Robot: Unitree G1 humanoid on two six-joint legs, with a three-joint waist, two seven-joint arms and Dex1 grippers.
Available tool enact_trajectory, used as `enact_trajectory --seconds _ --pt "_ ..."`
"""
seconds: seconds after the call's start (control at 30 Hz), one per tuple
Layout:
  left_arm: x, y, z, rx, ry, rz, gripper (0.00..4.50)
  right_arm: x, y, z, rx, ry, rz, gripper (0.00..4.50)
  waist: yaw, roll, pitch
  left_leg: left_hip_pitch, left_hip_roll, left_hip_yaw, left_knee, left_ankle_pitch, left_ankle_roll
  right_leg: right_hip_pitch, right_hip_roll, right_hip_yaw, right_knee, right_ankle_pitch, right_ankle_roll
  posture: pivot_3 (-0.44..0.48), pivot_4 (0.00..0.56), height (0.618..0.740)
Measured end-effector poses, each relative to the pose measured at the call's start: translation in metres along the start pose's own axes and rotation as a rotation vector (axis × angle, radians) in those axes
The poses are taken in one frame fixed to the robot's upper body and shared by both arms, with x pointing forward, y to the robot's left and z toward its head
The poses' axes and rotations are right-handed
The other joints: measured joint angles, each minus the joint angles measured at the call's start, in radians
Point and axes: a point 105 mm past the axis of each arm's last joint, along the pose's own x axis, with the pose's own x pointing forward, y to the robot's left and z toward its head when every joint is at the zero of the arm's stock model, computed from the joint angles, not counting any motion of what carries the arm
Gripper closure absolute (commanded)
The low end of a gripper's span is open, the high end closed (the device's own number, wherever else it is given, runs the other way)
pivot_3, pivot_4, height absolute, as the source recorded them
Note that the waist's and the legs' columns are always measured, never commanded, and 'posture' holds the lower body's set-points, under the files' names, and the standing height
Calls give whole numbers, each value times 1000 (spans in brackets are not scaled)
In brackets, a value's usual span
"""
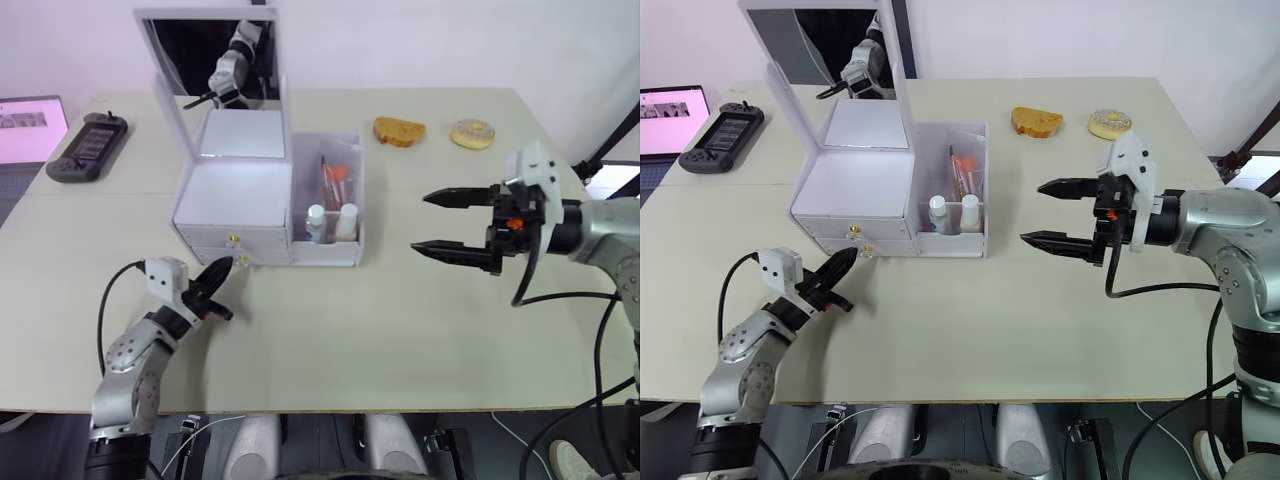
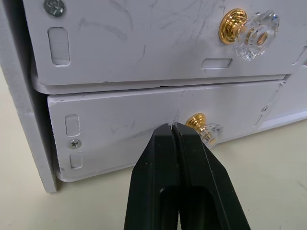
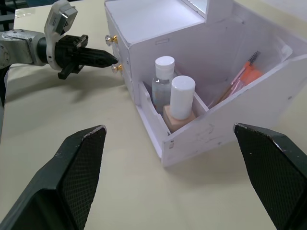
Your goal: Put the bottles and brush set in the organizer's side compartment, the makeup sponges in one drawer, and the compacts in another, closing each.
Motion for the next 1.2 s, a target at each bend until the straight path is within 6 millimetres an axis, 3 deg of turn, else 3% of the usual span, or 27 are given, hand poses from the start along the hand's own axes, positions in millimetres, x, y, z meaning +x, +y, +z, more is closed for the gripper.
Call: enact_trajectory --seconds 0.3,0.4,0.6,0.63,0.77,0.93,1.1,1.2 --pt "1 4 3 17 23 -24 4427 4 -2 -12 46 -20 -32 0 -1 0 0 0 0 0 0 1 -1 0 0 0 1 0 0 0 150 740" --pt "-17 9 8 25 52 -31 3601 -1 -6 -36 74 21 -72 0 -7 0 0 0 0 1 -1 1 -1 0 0 1 -1 0 1 0 150 740" --pt "-60 16 28 -2 128 -72 486 -11 -6 -47 93 -5 -36 0 -10 1 0 0 0 0 -1 1 -1 -1 0 0 1 -1 -2 0 150 740" --pt "-67 19 31 2 146 -67 140 -14 -7 -49 106 -11 -44 0 -8 1 0 0 0 0 -1 1 -1 -1 0 0 0 -1 -2 0 150 740" --pt "-103 37 38 -24 276 -50 51 -33 -11 -65 153 -37 -127 0 -4 0 0 0 0 1 -1 0 -1 0 0 0 -1 -1 -2 0 150 740" --pt "-127 61 55 11 336 -7 51 -60 -19 -99 189 -51 -305 0 -5 1 0 0 0 1 -1 0 -1 0 0 0 -1 -1 -2 0 150 740" --pt "-138 105 55 214 356 210 51 -90 -30 -125 149 -56 -523 0 -10 1 0 1 0 1 -2 0 -1 0 0 0 -1 -1 -2 0 150 740" --pt "-133 106 54 258 351 203 51 -95 -34 -132 72 -29 -605 0 -14 1 0 1 0 1 -2 0 -1 0 0 1 -1 -1 -2 0 150 740"
